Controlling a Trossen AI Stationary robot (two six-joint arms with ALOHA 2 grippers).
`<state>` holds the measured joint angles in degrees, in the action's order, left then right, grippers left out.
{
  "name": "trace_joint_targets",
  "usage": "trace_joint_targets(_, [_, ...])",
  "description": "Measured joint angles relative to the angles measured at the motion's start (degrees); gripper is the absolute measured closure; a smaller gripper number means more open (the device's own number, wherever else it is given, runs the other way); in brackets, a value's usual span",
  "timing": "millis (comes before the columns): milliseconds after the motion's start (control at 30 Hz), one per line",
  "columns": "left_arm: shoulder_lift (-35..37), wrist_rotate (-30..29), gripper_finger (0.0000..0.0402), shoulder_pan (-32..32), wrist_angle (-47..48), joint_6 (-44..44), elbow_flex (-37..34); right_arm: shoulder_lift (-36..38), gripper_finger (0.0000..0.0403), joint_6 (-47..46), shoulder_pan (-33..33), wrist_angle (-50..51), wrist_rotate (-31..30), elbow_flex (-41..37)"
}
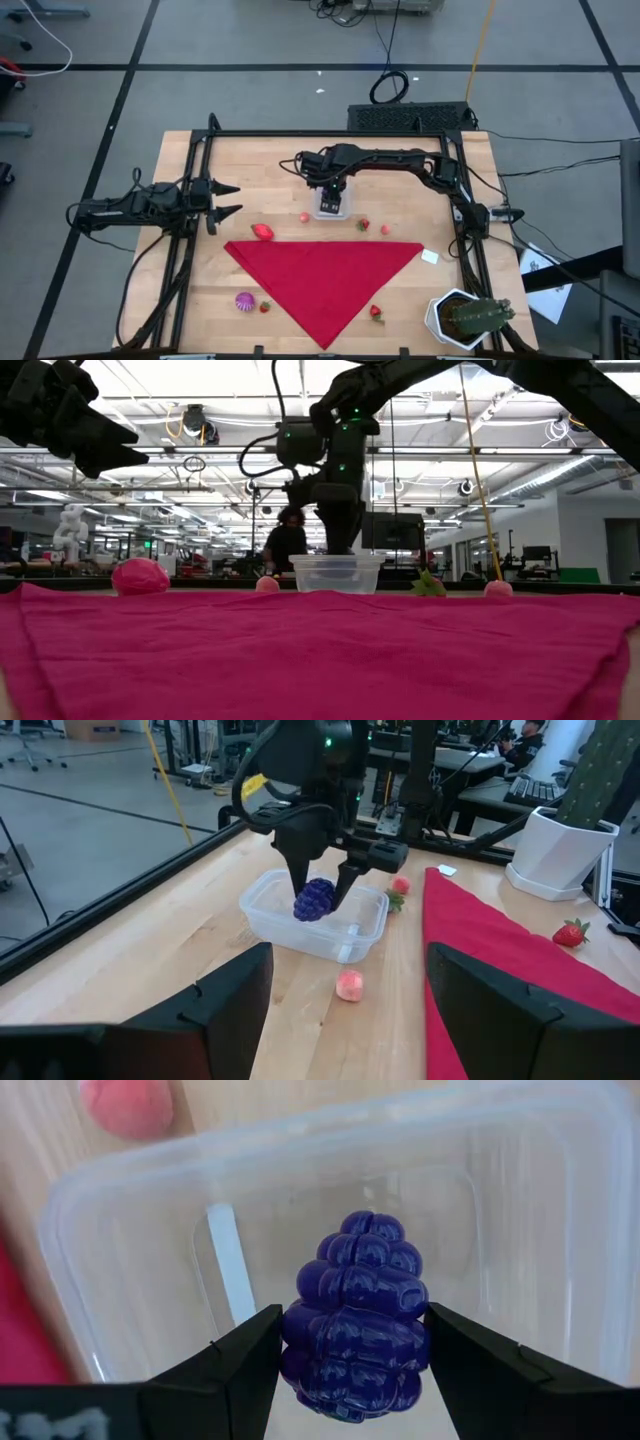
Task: Pick and placing Produce into tupperware
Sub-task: Put the blue grapes into the transparent bin
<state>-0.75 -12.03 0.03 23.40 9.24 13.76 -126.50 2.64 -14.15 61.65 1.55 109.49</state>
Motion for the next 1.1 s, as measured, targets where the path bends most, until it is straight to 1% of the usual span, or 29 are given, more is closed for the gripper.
trace_joint_targets(200, [0.0, 0.0, 0.0131, 0.0, 0.0, 0.0, 0.0, 0.0, 0.0178, -0.4, 0.0, -2.0, 0.0, -0.1])
trace_joint_targets(1100, [0.0, 0.1, 0.0131, 0.0, 0.0, 0.2, 0.0, 0.0, 0.0178, 0.0, 0.0, -2.3, 0.0, -0.1])
